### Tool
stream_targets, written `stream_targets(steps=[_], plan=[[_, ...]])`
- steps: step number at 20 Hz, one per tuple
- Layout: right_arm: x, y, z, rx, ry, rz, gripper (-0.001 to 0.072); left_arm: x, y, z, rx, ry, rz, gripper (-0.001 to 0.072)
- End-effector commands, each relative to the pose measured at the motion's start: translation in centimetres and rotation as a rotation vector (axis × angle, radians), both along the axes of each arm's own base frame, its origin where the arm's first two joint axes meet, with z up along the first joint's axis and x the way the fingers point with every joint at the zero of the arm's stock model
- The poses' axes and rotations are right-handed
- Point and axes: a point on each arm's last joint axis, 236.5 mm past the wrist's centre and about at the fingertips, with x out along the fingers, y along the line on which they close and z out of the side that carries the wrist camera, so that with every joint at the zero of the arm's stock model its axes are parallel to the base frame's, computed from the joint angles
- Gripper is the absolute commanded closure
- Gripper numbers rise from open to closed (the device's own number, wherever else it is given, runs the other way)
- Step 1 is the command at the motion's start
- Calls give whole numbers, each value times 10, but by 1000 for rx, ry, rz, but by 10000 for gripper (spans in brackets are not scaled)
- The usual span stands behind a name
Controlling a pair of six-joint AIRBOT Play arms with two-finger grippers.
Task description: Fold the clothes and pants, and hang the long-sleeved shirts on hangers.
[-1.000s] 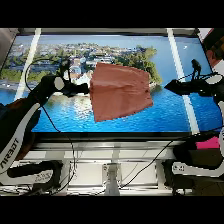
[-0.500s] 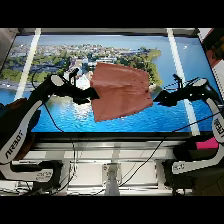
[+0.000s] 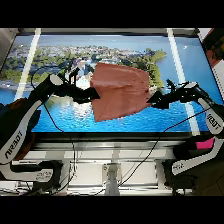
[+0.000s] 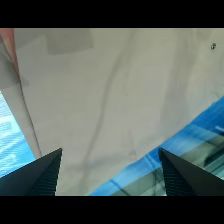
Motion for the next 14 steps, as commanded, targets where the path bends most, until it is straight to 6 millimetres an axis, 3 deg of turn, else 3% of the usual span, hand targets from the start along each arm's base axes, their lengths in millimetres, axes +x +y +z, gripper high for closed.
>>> stream_targets(steps=[1,5,8,9,14], plan=[[20,-4,-3,-11,-35,-83,231,9,4,1,7,-34,16,-5],[28,-9,-6,-35,-61,-108,359,12,10,1,8,-34,31,-5],[34,-13,-8,-56,-86,-121,664,14,15,0,11,-34,41,-4],[35,-14,-8,-59,-91,-119,694,14,15,0,11,-34,42,-4],[31,-11,-2,-54,-120,-66,694,16,21,4,30,-56,42,-4]])
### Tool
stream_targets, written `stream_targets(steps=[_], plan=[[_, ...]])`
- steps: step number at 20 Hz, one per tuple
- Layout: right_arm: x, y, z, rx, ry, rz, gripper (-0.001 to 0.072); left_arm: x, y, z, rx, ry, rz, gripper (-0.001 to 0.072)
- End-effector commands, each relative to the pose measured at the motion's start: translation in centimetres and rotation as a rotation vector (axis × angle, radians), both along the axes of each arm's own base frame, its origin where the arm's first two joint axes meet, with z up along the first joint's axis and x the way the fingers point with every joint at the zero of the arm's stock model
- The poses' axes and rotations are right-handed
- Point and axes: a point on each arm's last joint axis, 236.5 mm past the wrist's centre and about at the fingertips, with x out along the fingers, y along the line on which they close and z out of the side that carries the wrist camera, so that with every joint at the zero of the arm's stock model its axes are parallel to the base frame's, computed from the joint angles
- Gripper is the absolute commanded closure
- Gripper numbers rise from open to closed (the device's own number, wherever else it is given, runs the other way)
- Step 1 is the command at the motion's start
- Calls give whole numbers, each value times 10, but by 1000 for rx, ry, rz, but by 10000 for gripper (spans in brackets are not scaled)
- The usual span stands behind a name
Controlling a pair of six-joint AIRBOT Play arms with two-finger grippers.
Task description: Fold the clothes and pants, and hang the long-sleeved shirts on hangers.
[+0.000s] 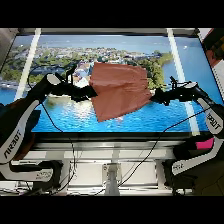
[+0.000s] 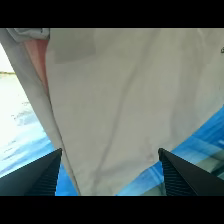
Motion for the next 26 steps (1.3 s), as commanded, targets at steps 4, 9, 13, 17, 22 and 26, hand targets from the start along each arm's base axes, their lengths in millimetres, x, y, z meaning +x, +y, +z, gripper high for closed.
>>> stream_targets(steps=[4,9,13,17,22,26], plan=[[-11,13,2,20,11,48,694,-15,15,1,60,-21,-18,68],[-19,35,2,0,-7,69,694,-76,28,-44,78,92,19,258],[-15,37,37,-18,-114,17,696,-78,35,-56,77,61,103,258],[-36,38,46,-25,-133,-10,696,-83,26,-66,88,78,78,253],[-54,44,43,1,-112,-45,696,-83,10,-82,106,66,59,253],[-51,49,49,39,-116,-69,696,-91,0,-99,93,128,64,255]])
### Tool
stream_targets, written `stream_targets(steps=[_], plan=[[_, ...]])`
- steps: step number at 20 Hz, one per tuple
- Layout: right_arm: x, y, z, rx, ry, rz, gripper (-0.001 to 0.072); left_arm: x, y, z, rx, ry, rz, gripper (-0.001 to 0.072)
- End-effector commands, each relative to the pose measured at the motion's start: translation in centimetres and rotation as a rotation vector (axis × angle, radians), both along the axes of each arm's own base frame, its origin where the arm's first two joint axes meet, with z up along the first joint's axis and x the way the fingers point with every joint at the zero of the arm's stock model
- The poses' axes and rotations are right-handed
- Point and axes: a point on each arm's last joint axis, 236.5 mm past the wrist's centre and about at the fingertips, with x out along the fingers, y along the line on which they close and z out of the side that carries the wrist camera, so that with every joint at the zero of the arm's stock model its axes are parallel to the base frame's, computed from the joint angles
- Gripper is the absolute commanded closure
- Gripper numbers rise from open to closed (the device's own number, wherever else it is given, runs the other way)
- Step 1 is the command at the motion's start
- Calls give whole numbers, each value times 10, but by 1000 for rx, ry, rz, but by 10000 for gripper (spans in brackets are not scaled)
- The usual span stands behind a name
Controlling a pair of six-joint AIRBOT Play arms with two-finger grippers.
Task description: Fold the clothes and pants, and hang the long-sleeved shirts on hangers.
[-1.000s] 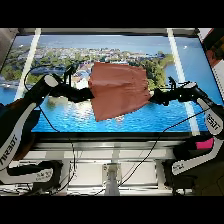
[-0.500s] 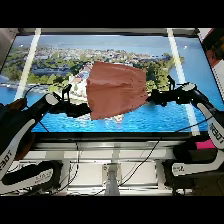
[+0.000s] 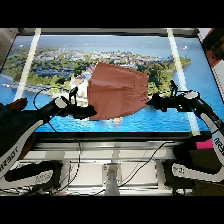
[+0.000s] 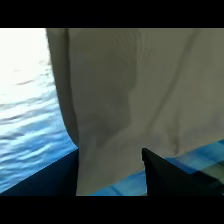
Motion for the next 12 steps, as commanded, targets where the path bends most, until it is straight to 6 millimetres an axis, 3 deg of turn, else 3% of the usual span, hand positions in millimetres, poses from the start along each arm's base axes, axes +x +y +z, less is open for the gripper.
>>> stream_targets(steps=[1,2,4,5,8,12], plan=[[0,5,5,35,-1,-19,695,-5,-8,-15,-13,46,18,257],[-1,6,6,41,2,-16,695,-5,-10,-14,-28,55,32,309],[-4,9,7,49,6,2,695,-3,-14,-10,-51,61,46,626],[-6,11,9,49,-10,31,695,-4,-15,-8,-55,60,42,670],[-14,17,27,31,-100,139,695,-1,-17,16,-70,-20,-19,682],[-25,15,60,-32,-198,209,694,13,-12,84,-114,-207,-22,683]])
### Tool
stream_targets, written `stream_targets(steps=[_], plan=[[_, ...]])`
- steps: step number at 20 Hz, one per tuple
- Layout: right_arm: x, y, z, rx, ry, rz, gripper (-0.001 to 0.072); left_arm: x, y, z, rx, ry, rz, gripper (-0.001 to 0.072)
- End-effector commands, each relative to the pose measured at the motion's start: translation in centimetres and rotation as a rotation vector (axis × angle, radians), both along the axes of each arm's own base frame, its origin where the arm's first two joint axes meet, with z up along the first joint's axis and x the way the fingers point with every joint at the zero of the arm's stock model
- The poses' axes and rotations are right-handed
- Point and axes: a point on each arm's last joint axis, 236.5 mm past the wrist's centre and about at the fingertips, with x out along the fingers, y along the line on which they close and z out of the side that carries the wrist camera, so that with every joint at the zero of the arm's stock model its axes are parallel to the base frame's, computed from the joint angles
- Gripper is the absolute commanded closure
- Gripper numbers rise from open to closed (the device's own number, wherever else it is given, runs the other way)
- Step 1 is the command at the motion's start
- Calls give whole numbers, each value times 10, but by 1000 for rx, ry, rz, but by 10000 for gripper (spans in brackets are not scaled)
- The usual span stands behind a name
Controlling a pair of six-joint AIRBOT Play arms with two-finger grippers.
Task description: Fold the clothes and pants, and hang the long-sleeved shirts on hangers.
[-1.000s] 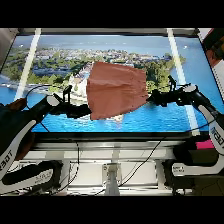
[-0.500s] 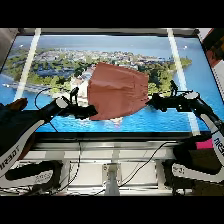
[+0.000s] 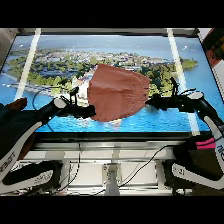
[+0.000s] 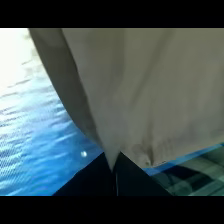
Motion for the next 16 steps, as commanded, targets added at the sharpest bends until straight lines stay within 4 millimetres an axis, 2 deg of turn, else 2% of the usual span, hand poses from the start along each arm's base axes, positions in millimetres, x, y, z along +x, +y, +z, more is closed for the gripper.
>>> stream_targets(steps=[1,4,6,9,11,14,16], plan=[[-17,2,28,-48,-83,92,694,6,2,61,-47,-158,-7,683],[-35,9,61,-34,-117,113,694,-11,-2,118,-106,-260,-28,684],[-52,15,82,-22,-135,137,694,-27,3,142,-112,-274,-18,684],[-67,13,102,-54,-168,132,694,-42,20,159,-110,-217,118,685],[-62,2,103,-106,-185,76,694,-40,22,171,-137,-245,156,684],[-45,-12,100,-135,-189,-27,694,-25,22,171,-139,-277,189,685],[-44,-14,89,-125,-161,-70,694,-17,17,160,-121,-273,183,684]])
